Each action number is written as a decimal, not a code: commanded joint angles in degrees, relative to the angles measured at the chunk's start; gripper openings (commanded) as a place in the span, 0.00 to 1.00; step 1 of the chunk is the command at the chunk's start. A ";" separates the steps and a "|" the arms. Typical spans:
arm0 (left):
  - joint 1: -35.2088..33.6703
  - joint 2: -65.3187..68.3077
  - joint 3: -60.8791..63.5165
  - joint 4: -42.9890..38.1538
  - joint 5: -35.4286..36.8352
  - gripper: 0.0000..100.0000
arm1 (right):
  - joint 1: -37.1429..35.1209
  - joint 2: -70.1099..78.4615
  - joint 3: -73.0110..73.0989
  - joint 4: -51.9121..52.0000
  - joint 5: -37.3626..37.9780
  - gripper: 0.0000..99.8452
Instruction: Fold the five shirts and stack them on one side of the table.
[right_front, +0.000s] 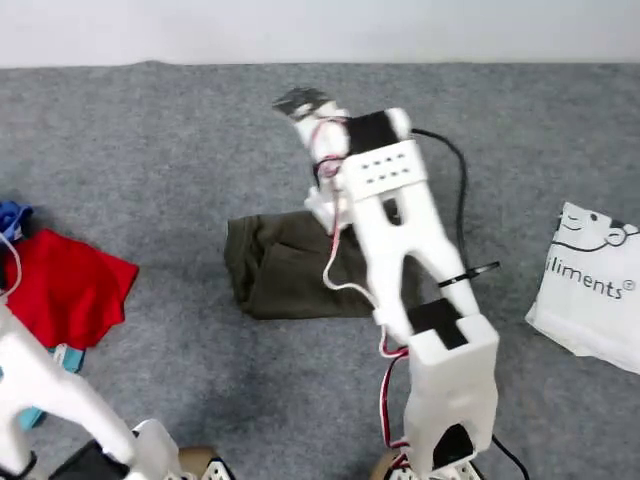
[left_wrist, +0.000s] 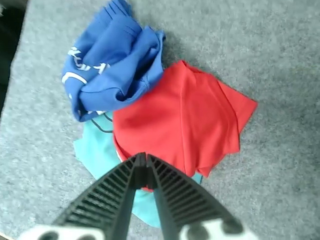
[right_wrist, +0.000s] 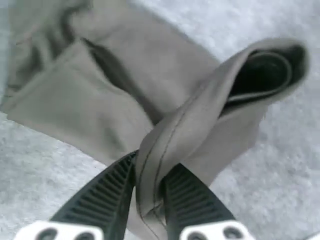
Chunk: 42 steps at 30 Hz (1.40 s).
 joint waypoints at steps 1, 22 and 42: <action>0.26 -4.04 -0.13 1.32 -0.26 0.01 | -2.86 -3.56 -0.35 -2.86 -1.67 0.01; -0.18 -5.36 12.35 1.32 -0.09 0.01 | -15.25 9.01 -0.62 -9.71 -1.49 0.11; -2.64 -5.36 12.09 1.32 0.00 0.01 | 2.07 5.49 -10.73 2.77 1.41 0.03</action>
